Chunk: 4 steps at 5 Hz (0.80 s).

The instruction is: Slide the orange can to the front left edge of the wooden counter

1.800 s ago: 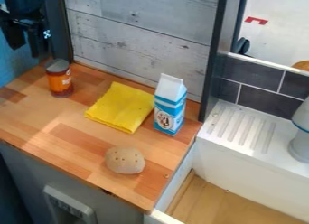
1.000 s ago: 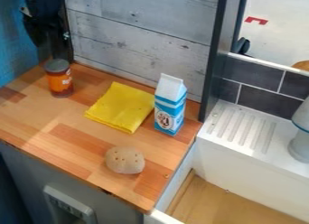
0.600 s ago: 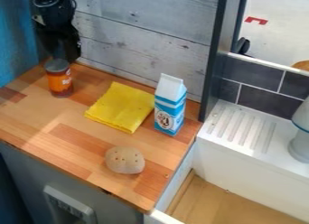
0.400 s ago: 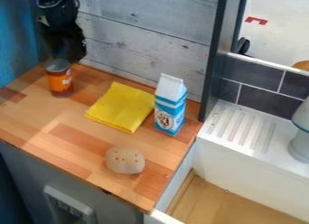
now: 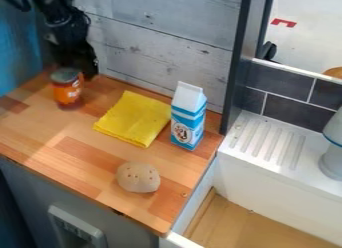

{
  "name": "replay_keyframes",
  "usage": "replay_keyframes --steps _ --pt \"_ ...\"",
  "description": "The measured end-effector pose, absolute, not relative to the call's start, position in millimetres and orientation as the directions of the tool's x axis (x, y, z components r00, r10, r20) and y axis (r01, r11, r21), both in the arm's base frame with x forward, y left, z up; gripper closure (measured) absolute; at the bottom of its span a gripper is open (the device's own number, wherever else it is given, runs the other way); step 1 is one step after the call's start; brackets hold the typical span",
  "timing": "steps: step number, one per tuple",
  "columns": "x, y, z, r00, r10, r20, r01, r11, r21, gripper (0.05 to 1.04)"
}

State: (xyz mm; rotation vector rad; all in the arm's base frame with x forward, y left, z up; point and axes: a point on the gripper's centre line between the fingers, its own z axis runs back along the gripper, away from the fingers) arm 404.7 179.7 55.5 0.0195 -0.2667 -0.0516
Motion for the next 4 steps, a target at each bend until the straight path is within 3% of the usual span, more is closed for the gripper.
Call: replay_keyframes --steps 1,2,3,4 --pt "402 181 49 0.969 -0.042 0.244 0.038 0.999 0.022 0.083" --pt "380 178 33 0.99 -0.022 0.14 0.02 1.0 0.014 0.083" --pt "348 172 32 0.999 -0.033 0.013 0.033 0.999 -0.014 0.083" --pt "321 180 45 0.999 -0.02 -0.031 0.02 1.0 -0.01 0.083"
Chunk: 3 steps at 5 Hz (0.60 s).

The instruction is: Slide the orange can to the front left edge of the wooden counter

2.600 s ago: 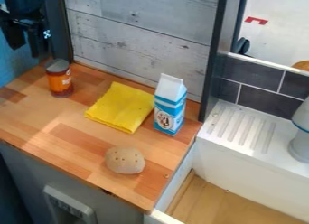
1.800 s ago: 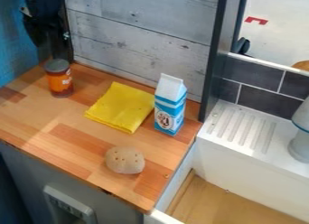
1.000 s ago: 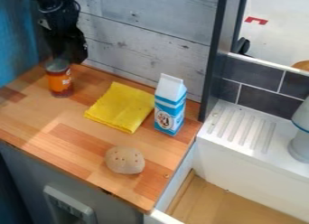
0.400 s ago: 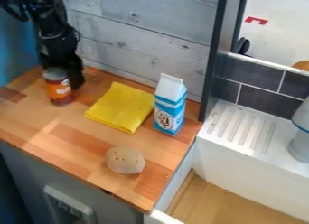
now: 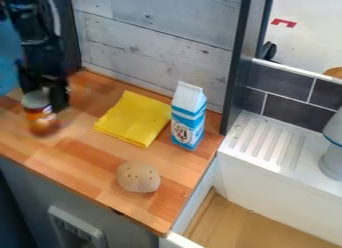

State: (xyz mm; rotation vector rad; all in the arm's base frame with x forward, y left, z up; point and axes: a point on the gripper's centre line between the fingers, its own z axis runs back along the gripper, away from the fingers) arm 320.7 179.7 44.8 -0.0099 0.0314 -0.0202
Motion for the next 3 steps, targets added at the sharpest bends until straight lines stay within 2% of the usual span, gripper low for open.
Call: replay_keyframes --steps 1,3 --pt "304.6 183.4 47.4 0.994 -0.036 -0.104 0.036 0.999 0.006 0.083" --pt "300.5 183.7 52.8 0.987 -0.057 -0.148 0.057 0.998 -0.007 0.083"
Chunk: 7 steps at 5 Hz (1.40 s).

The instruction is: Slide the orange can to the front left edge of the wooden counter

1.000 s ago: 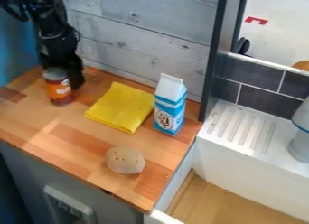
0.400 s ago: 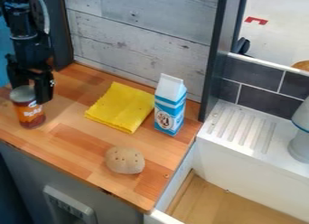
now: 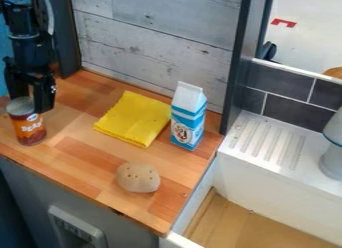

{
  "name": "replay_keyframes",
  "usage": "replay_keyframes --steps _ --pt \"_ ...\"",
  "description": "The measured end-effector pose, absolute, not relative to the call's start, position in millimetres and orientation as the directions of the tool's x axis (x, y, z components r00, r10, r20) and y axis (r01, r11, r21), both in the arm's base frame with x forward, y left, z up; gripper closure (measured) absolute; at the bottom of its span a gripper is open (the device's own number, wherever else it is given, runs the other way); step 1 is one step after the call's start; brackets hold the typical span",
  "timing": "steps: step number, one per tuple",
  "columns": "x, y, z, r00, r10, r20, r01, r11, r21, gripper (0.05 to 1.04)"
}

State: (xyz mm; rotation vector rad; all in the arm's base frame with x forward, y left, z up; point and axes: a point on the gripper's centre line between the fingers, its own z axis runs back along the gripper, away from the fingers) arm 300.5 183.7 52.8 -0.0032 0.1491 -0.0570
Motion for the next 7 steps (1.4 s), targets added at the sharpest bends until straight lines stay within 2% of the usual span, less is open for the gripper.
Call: replay_keyframes --steps 1,2,3,4,5,6,7 --pt "301 183 53 0.987 -0.066 -0.144 0.065 0.998 -0.013 0.083" --pt "318 183 63 0.992 -0.093 -0.082 0.093 0.996 -0.003 0.083" --pt "346 145 97 0.97 -0.241 0.02 0.239 0.969 0.054 0.083" --pt "356 125 129 0.936 -0.345 0.076 0.34 0.938 0.066 0.083" --pt "358 103 134 0.921 -0.382 0.08 0.377 0.924 0.067 0.083" --pt "357 67 132 0.911 -0.409 0.05 0.408 0.913 0.031 0.083" --pt "357 50 131 0.91 -0.413 0.039 0.413 0.911 0.021 0.083"
